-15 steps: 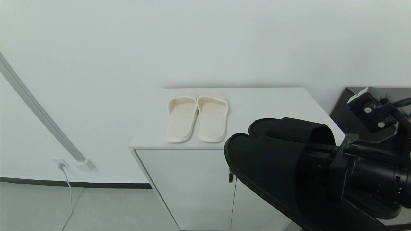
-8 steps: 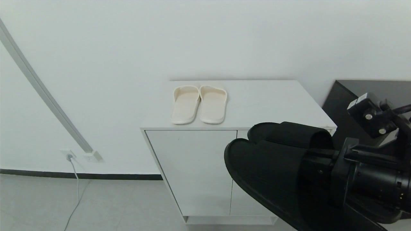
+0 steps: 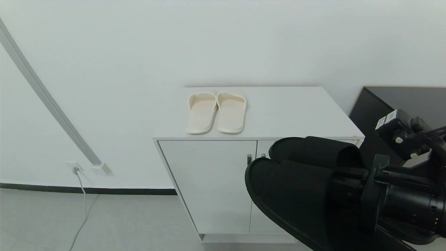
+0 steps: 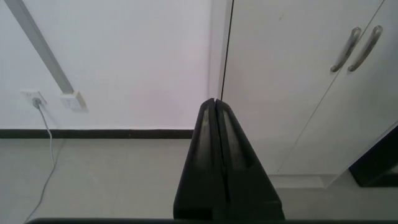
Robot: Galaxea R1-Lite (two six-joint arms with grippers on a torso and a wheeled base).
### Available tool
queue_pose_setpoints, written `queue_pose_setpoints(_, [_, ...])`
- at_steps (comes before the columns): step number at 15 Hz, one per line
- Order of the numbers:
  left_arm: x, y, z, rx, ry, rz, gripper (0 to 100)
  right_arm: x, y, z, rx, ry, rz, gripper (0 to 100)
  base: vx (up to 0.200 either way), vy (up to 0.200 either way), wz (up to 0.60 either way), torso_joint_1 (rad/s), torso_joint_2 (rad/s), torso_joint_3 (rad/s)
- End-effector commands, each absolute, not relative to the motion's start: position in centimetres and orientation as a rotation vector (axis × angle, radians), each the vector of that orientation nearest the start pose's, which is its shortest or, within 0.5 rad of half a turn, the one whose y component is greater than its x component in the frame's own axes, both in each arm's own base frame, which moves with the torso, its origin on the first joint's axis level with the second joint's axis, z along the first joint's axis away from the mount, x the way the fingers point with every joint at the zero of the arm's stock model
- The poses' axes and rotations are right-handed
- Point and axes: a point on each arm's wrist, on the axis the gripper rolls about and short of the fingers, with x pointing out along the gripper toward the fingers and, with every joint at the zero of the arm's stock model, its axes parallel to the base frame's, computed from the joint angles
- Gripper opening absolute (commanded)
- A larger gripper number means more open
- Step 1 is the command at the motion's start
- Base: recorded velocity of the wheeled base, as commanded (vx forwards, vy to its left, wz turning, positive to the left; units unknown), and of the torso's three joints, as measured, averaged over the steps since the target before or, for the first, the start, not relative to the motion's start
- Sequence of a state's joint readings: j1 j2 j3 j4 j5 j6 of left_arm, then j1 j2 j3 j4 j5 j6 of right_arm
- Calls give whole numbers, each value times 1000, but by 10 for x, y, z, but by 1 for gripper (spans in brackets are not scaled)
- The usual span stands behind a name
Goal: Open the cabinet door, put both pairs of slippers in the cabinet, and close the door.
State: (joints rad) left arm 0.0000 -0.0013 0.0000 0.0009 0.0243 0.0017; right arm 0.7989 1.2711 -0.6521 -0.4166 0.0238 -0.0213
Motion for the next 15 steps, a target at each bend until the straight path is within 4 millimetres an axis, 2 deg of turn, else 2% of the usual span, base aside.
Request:
queue_pose_setpoints(1, [-23, 1, 75, 2, 0, 25, 0, 138, 143, 225, -100, 187, 823, 0, 0, 0, 0, 0, 0, 0])
queue_pose_setpoints(7, [-23, 1, 75, 2, 0, 25, 0, 138, 143, 224, -105, 194, 825, 0, 0, 0, 0, -7, 15, 9])
queue_pose_setpoints(15, [-23, 1, 75, 3, 2, 23, 0, 138, 143, 222, -108, 199, 828, 0, 0, 0, 0, -190, 472, 278])
